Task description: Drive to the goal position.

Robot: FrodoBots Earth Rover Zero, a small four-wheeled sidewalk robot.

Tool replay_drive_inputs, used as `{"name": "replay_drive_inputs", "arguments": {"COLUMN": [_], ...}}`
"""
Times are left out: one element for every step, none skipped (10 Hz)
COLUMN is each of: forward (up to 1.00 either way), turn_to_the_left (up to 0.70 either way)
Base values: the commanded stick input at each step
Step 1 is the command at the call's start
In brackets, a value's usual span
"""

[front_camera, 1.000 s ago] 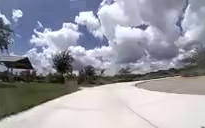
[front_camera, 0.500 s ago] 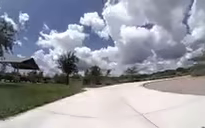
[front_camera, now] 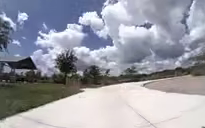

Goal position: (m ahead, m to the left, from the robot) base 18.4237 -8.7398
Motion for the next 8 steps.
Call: {"name": "replay_drive_inputs", "arguments": {"forward": [0.7, 0.7, 0.7, 0.7, 0.7, 0.7, 0.7, 0.7], "turn_to_the_left": [0.0, 0.0, 0.0, 0.0, 0.0, 0.0, 0.0, 0.0]}}
